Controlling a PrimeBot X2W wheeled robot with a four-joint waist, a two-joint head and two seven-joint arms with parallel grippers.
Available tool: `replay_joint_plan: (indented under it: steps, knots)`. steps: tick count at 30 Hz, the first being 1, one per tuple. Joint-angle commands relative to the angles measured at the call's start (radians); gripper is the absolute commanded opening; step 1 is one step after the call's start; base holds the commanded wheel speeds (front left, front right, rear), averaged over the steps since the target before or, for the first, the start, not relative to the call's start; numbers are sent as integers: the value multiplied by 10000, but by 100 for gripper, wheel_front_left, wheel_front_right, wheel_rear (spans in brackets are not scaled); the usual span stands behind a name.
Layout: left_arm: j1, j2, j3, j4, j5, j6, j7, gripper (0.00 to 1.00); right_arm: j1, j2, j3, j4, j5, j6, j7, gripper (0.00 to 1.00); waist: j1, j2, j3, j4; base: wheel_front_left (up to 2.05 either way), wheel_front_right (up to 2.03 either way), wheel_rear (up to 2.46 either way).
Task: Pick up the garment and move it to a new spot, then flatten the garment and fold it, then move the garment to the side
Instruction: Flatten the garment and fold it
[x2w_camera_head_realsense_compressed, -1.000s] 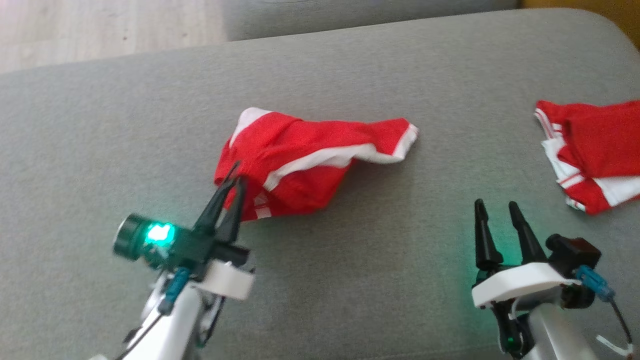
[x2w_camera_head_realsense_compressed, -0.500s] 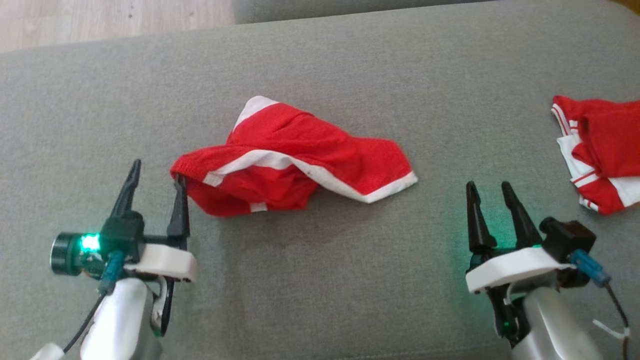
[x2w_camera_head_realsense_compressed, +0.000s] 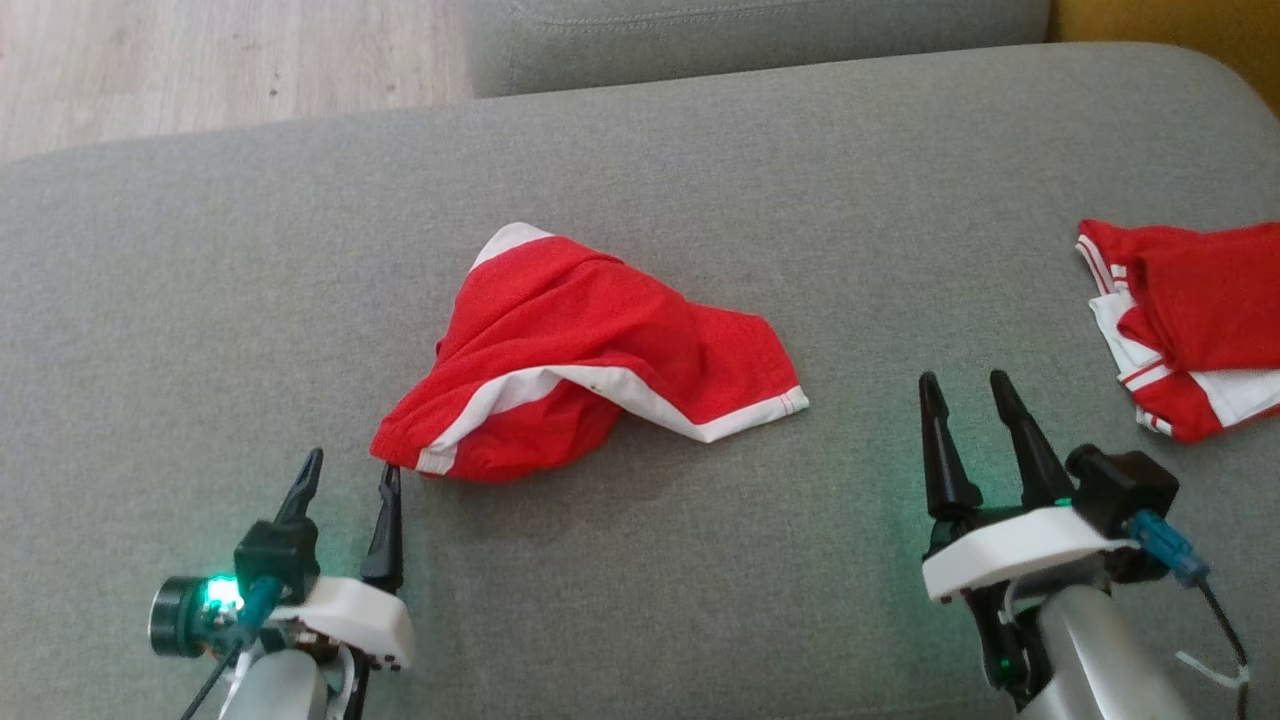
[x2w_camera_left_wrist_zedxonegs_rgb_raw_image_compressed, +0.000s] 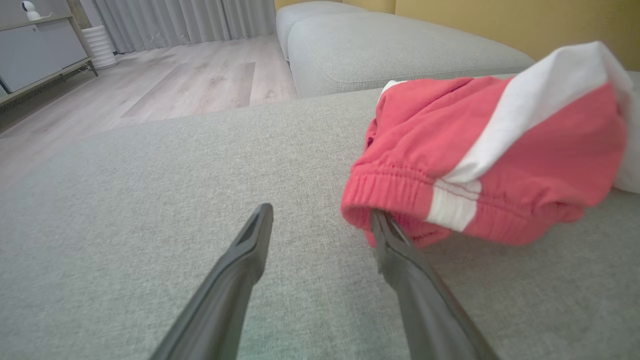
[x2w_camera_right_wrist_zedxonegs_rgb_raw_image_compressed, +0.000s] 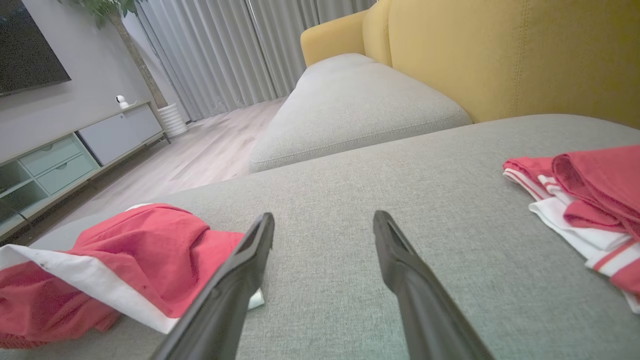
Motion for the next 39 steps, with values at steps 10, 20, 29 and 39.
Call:
replay_joint_plan:
  steps: [10,20,29,39]
  knots:
    - [792,-269,883,-677,-151,280,-53,100,32,-29,207,-361,21,65,-40,100,1,0,-564,31,0,0,0]
    - [1948,-595,1384,-2852,-84,575,-53,100,340,-29,280,-853,-653,65,-40,100,1,0,-1019,148,0,0,0]
    - [2284,-647,1061,-3093,-37,551,-53,100,467,-29,443,-476,-1023,65,-40,100,1,0,-1093,249,0,0,0]
    - [2174,-651,584,-3008,-385,685,-53,100,443,-29,442,-190,-1221,65,-40,100,1,0,-977,234,0,0,0]
